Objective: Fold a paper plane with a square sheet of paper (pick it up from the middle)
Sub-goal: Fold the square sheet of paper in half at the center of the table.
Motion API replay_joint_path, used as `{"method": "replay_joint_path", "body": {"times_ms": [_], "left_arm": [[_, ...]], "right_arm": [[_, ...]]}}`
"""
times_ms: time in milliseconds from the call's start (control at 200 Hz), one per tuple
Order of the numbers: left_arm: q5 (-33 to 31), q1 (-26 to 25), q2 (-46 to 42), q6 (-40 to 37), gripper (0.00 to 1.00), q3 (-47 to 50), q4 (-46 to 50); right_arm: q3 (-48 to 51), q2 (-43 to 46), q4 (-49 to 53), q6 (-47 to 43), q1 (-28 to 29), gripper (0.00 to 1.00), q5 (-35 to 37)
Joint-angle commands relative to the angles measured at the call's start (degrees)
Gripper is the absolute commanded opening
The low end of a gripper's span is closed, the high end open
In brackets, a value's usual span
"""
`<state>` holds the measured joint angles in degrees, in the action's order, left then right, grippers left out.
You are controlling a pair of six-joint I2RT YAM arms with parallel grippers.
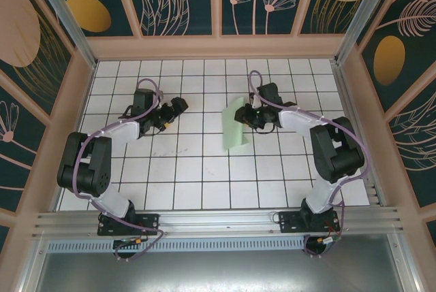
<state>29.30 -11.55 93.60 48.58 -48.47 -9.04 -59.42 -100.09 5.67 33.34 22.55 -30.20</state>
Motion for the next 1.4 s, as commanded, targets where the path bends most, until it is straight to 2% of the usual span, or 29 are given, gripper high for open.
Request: {"method": "replay_joint_path", "body": {"times_ms": [0,190,365,500,681,801,1061,1226,1316,1391], "left_arm": [[8.5,-1.3,0.1,1.8,0.99,0.8,-7.7],[16.0,-3.6,1.3,4.5,0.95,2.1,-15.1],[18.9,-6.9,3.2,7.3,0.9,1.7,-20.0],[20.5,-8.3,4.2,11.6,0.81,2.0,-26.6],[21.3,-10.0,8.0,14.4,0.66,1.6,-30.4],[21.7,-10.1,8.5,17.1,0.56,2.1,-35.0],[21.8,-10.6,9.9,18.9,0.36,2.3,-38.4],[21.7,-10.6,10.2,19.1,0.18,2.4,-39.3],[20.7,-10.6,9.9,17.5,0.08,2.2,-37.1],[19.9,-10.6,9.9,15.0,0.0,1.7,-33.6]], "right_arm": [[2.6,1.3,-11.4,5.1,-1.5,0.33,-14.4],[4.9,1.0,-20.3,10.7,-4.5,0.33,-22.9],[6.5,0.3,-27.9,16.2,-6.0,0.34,-27.7],[6.5,-0.2,-30.3,18.5,-6.2,0.35,-29.3],[7.4,-0.6,-36.2,23.7,-6.2,0.35,-30.7],[7.5,-1.1,-36.1,23.9,-6.0,0.35,-30.7],[7.5,-2.4,-36.6,24.6,-4.7,0.35,-30.5],[7.4,-3.5,-36.0,24.4,-3.8,0.36,-29.9],[6.4,-3.8,-30.3,20.6,-3.4,0.4,-27.3],[4.2,-3.9,-20.1,14.7,-2.9,0.49,-22.1]]}}
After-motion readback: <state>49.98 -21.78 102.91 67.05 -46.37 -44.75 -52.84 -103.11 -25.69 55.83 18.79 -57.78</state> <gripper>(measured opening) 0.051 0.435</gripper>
